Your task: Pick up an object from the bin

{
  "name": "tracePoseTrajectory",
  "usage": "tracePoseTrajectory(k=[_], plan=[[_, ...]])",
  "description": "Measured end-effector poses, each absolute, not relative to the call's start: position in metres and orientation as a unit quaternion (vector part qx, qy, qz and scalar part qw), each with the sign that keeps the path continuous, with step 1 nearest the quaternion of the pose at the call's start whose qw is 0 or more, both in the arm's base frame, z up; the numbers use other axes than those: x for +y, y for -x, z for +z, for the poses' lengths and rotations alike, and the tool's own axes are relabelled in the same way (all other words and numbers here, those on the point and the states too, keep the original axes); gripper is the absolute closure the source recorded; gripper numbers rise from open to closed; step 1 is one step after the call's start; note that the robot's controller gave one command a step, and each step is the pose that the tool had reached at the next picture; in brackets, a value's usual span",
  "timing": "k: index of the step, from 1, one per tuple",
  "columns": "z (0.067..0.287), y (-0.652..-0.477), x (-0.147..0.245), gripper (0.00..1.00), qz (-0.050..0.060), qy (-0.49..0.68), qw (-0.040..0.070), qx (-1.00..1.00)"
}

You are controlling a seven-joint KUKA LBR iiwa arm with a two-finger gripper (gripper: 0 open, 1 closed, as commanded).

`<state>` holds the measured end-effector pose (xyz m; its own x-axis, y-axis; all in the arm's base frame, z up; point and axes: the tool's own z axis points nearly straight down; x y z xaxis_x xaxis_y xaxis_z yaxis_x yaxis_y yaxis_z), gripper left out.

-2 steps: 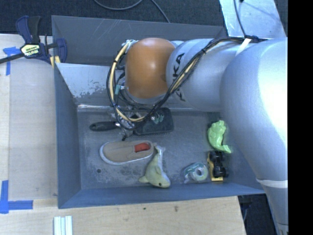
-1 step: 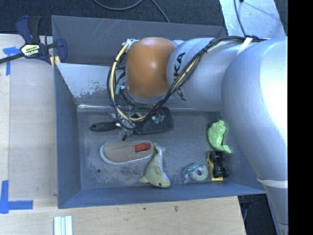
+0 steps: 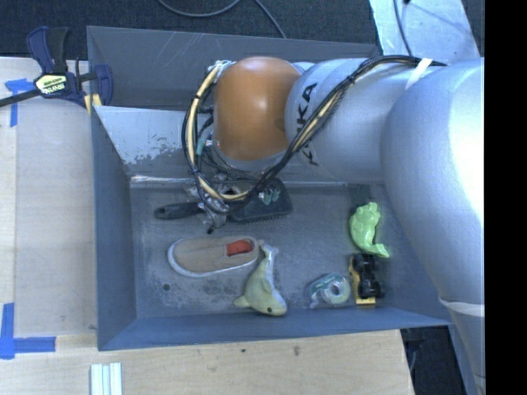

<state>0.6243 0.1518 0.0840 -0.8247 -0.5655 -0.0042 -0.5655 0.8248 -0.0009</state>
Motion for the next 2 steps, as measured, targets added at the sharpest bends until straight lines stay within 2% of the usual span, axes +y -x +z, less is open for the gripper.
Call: tracePoseTrajectory(k=[2], plan=[[0.113,-0.626,0.152,1.00,0.000,0.295,0.006,0.955]])
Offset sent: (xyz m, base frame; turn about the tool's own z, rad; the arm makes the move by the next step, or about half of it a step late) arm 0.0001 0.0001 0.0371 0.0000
